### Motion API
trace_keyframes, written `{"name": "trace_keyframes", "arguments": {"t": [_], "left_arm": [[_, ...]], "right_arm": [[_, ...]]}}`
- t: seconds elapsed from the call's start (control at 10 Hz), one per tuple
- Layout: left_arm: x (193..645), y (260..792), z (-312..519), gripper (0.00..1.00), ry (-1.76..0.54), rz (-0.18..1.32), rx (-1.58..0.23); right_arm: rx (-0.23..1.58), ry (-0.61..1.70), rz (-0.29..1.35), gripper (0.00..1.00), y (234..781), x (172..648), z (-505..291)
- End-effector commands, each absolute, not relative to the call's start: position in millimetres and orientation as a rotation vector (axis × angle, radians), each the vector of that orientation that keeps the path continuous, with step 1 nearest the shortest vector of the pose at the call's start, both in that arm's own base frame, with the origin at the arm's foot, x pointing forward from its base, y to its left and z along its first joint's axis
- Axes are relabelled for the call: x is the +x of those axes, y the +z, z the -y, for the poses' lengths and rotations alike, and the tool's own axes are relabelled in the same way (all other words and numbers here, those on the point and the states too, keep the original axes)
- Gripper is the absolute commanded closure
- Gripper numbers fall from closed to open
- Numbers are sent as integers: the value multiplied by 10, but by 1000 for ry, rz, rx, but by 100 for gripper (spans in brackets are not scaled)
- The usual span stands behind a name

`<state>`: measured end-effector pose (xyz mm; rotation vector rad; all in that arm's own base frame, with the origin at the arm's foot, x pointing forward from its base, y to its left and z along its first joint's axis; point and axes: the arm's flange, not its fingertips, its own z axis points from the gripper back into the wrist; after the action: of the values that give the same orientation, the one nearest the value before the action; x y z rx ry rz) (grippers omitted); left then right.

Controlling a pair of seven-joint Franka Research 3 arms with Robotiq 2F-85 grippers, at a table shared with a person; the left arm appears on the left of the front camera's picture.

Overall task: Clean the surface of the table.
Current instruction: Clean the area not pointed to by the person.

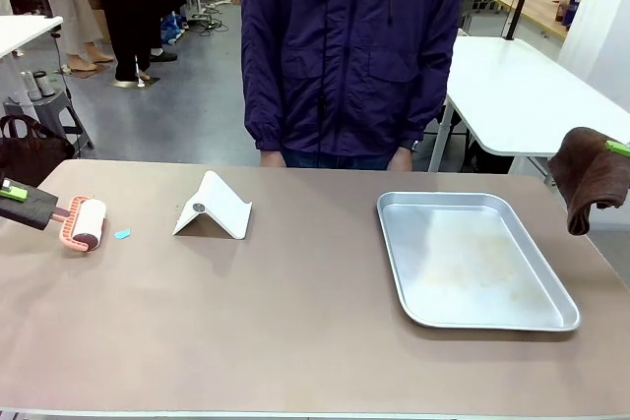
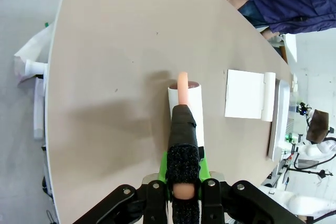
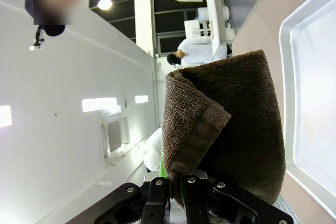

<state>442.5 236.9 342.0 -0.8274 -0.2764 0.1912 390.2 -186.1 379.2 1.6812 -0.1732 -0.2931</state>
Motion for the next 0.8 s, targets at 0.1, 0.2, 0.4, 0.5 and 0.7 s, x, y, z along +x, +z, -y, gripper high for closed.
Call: {"name": "trace_keyframes", "arguments": {"t": [0.1,0.2,0.4,0.5,0.7], "left_arm": [[4481,3341,-2224,78,184,245,-803],[4496,3322,-2146,78,175,244,-807],[4552,3305,-1967,78,152,238,-826],[4588,3305,-1863,78,142,238,-839],[4660,3310,-1719,78,137,245,-845]], "right_arm": [[1685,-287,155,100,3857,3903,1873],[1685,-287,155,100,3857,3903,1873],[1685,-287,155,100,3857,3903,1873],[1685,-287,155,100,3857,3903,1873],[1685,-287,155,100,3857,3903,1873]]}}
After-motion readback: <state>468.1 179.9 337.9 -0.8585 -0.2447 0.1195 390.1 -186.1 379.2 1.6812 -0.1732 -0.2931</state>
